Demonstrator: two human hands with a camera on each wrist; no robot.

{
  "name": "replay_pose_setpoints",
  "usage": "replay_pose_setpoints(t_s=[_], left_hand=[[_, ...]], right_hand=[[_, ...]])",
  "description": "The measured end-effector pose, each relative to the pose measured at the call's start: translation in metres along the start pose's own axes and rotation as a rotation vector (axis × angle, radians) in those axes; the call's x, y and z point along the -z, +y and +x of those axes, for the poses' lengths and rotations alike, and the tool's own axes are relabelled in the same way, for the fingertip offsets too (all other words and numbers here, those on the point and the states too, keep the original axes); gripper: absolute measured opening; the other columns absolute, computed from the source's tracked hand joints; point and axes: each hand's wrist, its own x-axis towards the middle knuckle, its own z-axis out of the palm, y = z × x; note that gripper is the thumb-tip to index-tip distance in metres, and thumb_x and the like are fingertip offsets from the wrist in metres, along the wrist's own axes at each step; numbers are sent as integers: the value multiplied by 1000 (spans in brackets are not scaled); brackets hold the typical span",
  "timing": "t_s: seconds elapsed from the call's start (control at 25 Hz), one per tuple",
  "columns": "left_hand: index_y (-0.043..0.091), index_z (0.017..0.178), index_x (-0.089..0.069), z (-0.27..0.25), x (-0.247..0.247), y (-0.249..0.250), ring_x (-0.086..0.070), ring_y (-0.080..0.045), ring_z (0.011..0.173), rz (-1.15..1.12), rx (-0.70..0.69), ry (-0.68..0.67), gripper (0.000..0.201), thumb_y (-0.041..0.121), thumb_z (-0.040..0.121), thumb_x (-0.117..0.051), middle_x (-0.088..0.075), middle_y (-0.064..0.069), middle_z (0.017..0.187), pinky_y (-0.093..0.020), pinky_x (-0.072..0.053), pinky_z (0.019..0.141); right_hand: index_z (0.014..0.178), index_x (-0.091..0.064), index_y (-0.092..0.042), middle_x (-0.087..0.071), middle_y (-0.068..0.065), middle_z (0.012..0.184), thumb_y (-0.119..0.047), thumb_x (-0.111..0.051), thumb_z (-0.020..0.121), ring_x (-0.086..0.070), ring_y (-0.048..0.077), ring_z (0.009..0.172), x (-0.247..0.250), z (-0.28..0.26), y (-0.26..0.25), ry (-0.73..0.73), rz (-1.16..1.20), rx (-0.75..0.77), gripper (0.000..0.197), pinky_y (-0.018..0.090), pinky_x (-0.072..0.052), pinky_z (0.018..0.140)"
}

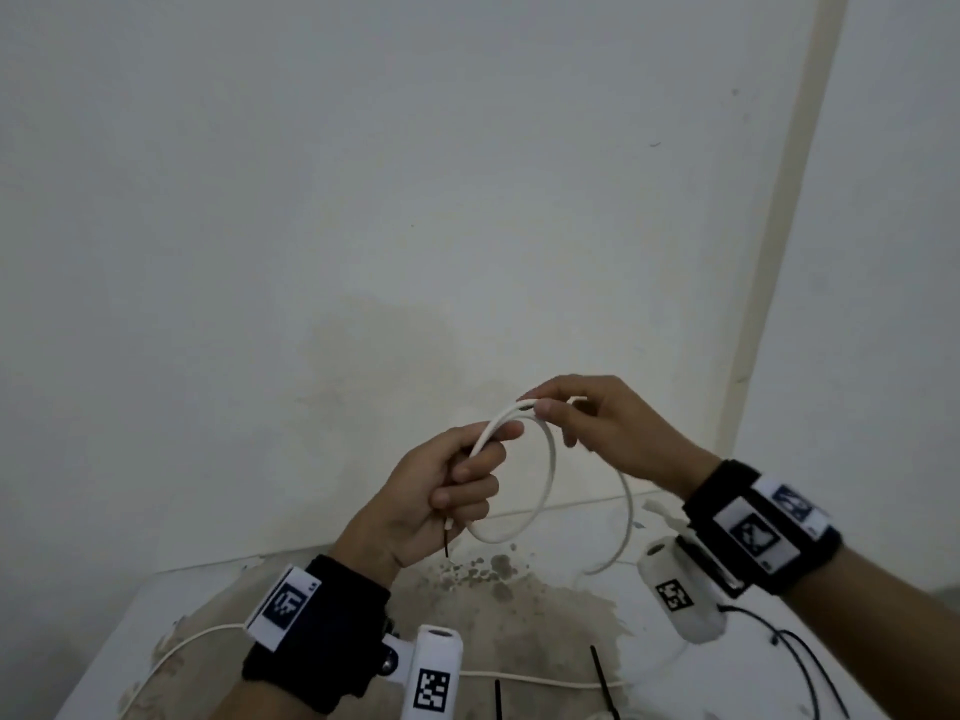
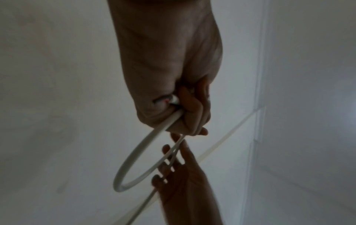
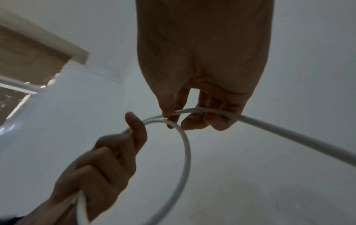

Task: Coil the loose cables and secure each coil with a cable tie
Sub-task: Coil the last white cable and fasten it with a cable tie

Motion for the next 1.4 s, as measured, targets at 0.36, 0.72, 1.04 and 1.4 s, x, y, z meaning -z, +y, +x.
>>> replay_pose_setpoints(t_s=[0.36, 0.72, 1.04, 1.4], left_hand=[[4, 97, -62, 1, 25, -25, -26, -9, 40, -77, -6, 140, 29, 19, 89, -39, -26, 4, 51, -22, -21, 41], [16, 82, -51, -1, 17, -28, -14, -2, 38, -46, -145, 242, 25, 35, 97, -42, -23, 9, 53, -18, -12, 36], [18, 82, -53, -19, 87, 15, -17, -5, 36, -303, -551, 508, 33, 35, 102, -32, -29, 9, 47, -15, -18, 33], [4, 91, -56, 2, 35, -54, -58, -16, 50, 341, -285, 367, 38, 29, 105, -30, -59, -5, 60, -25, -49, 50]], right_hand=[[111, -70, -25, -34, -4, 67, -36, -38, 107, -28, 9, 58, -48, -35, 37, -37, 330, -236, 34, 21, -26, 54], [123, -66, -31, -54, 0, 82, -37, -38, 107, -43, 11, 64, -50, -35, 49, -147, 293, -239, 33, 19, -40, 62], [111, -73, -23, -53, -11, 65, -39, -43, 105, -42, 6, 57, -68, -98, 111, -330, -195, -298, 35, 24, -34, 59], [110, -71, -31, -71, -18, 88, -30, -56, 99, -54, -8, 61, -40, -52, -22, -320, -403, 172, 19, 8, -36, 61]])
